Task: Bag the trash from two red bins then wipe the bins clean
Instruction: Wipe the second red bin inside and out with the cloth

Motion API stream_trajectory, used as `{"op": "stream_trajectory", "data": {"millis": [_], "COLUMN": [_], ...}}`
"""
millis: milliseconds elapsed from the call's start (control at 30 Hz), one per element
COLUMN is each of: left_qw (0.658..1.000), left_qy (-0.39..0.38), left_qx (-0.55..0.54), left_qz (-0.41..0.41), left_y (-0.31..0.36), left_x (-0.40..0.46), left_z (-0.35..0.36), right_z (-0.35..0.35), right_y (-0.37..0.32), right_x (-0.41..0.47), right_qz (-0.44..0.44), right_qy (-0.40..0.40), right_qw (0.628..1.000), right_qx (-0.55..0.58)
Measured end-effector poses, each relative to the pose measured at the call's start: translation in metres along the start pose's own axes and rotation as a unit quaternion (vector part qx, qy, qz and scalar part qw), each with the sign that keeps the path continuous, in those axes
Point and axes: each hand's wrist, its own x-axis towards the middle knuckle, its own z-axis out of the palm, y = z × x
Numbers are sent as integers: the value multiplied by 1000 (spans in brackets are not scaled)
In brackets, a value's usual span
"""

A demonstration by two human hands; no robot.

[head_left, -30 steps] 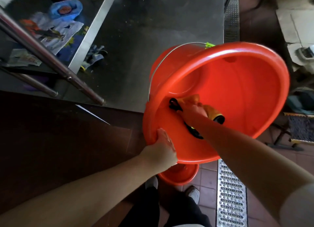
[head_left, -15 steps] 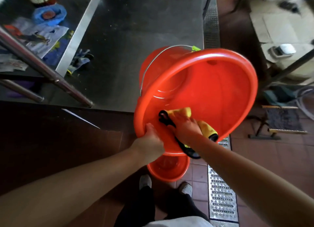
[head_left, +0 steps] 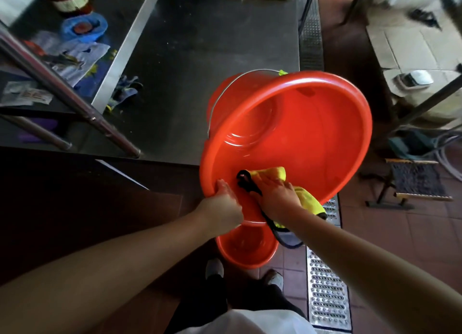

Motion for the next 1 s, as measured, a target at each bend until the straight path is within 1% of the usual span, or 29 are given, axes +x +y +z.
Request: {"op": "stream_trajectory", "data": {"millis": [100, 167, 233, 300, 400, 500, 533, 600, 633, 700, 800, 1000], "left_qw": [1000, 1000, 999, 999, 999, 999, 1000, 1000, 998, 992, 994, 991], "left_qy": [-1, -25, -45, -33, -22, -32, -22, -11, -14, -23, -13, -2], "left_qx": [11, 11, 13, 20, 34, 8, -1, -27, -62, -116, -105, -132], "left_qz": [-10, -5, -18, -28, -11, -13, -20, 1, 22, 38, 40, 22], "left_y": [2, 4, 1, -2, -2, -11, -14, -18, -19, -24, -31, -37], "left_x": [0, -1, -2, -2, 0, -2, -2, 1, 3, 6, 6, 7], "left_z": [-5, -7, -10, -11, -12, -14, -14, -14, -13, -13, -13, -6], "right_z": [5, 8, 8, 7, 6, 2, -1, -6, -9, -15, -27, -45], "right_y": [0, 1, 3, 4, 4, 3, 2, -1, -2, -6, -9, -11], "right_x": [34, 58, 83, 105, 131, 145, 146, 139, 130, 106, 62, -10], "right_qz": [5, 9, 11, 14, 22, 20, 19, 15, 13, 14, 16, -37], "right_qy": [7, 7, 13, 13, 2, -9, -15, -28, -32, -43, -65, -16], "right_qw": [1000, 1000, 1000, 1000, 1000, 1000, 1000, 999, 999, 998, 995, 999], "right_qx": [15, 27, 25, 18, 11, 2, 3, 17, 27, 54, 77, 13]}}
